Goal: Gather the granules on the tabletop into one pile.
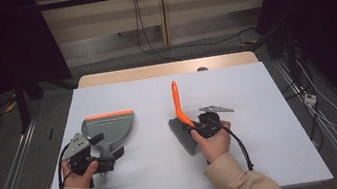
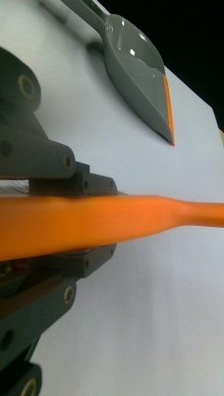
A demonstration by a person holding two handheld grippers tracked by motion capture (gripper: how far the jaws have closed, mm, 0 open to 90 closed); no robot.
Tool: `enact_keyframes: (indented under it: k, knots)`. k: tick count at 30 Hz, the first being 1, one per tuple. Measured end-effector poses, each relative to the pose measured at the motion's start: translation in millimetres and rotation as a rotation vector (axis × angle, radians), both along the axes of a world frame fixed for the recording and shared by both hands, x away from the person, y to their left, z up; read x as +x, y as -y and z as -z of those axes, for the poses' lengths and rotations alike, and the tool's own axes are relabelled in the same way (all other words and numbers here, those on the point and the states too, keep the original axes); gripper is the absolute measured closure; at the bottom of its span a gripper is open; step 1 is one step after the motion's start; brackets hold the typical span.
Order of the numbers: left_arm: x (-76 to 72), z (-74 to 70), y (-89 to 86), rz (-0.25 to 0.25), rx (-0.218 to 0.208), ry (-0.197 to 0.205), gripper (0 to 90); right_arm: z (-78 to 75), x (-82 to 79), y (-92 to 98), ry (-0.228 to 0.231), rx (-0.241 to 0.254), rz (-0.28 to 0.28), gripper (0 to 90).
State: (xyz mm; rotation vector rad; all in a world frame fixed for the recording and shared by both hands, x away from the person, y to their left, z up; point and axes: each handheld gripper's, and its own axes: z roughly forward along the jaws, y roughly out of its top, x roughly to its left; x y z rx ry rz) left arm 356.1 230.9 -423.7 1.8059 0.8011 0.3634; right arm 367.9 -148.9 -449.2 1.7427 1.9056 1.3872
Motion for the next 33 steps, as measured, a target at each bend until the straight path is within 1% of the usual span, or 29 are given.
enact_keyframes:
  k: [4, 8, 10, 11, 13, 15, 16, 18, 19, 20, 22, 24, 25, 27, 28, 31, 33]
  knots:
    - [0.1, 0.1, 0.1, 0.001, 0.001, 0.0, 4.4, -1.6, -4.7, 7.0, 0.0, -0.007, 0.003, 70.7]
    - [0.5, 0.4, 0.8, 0.0, 0.002, -0.001, 4.4, -1.3, -6.4, 11.0, 0.0, 0.011, 0.002, 70.9]
    - [0.6, 0.3, 1.0, 0.001, 0.003, 0.0, 4.4, -2.5, -5.9, 9.1, 0.008, 0.026, -0.013, 71.0]
    - [0.9, 0.4, 0.9, 0.001, 0.005, -0.001, 4.4, -3.9, -5.4, 7.6, 0.01, 0.024, -0.018, 71.1]
    - [1.3, 0.9, 1.0, 0.0, 0.004, -0.003, 4.4, -6.5, -2.8, 5.0, 0.013, 0.055, -0.035, 71.1]
    - [1.3, 0.8, 0.8, -0.001, 0.003, -0.003, 4.4, -10.9, 0.0, 2.3, 0.025, 0.08, -0.056, 71.2]
    - [1.2, 0.6, 0.4, 0.0, 0.003, -0.003, 4.4, -13.8, 1.4, 1.0, 0.035, 0.083, -0.059, 71.1]
    - [1.1, 0.3, -0.5, -0.002, -0.001, -0.002, 4.4, -20.2, 5.2, -1.1, 0.068, 0.101, -0.089, 71.1]
    - [1.2, 0.1, -1.0, -0.002, -0.001, -0.002, 4.4, -23.7, 7.7, -1.7, 0.085, 0.101, -0.101, 71.2]
    - [1.1, 0.0, -1.3, -0.003, -0.004, -0.004, 4.4, -27.2, 11.0, -1.6, 0.105, 0.102, -0.125, 71.1]
    - [1.2, -0.1, -2.2, -0.005, -0.006, -0.003, 4.4, -33.4, 17.5, -0.3, 0.131, 0.083, -0.151, 71.2]
    - [1.4, -0.1, -2.8, -0.006, -0.006, -0.005, 4.4, -36.9, 26.8, 2.9, 0.182, 0.07, -0.217, 71.2]
    - [1.4, -0.1, -3.1, -0.008, -0.006, -0.006, 4.4, -38.3, 31.0, 5.1, 0.198, 0.049, -0.231, 71.2]
    - [1.6, -0.2, -3.6, -0.009, -0.008, -0.007, 4.4, -39.2, 41.5, 10.7, 0.232, 0.021, -0.294, 71.2]
    - [1.7, -0.3, -3.8, -0.01, -0.008, -0.007, 4.4, -39.6, 46.0, 12.9, 0.25, -0.016, -0.306, 71.2]
    - [2.1, 0.0, -4.0, -0.013, -0.01, -0.008, 4.4, -37.6, 60.5, 18.5, 0.304, -0.103, -0.391, 71.2]
    - [2.5, 0.5, -3.9, -0.014, -0.01, -0.011, 4.4, -33.9, 69.8, 20.3, 0.32, -0.158, -0.459, 71.2]
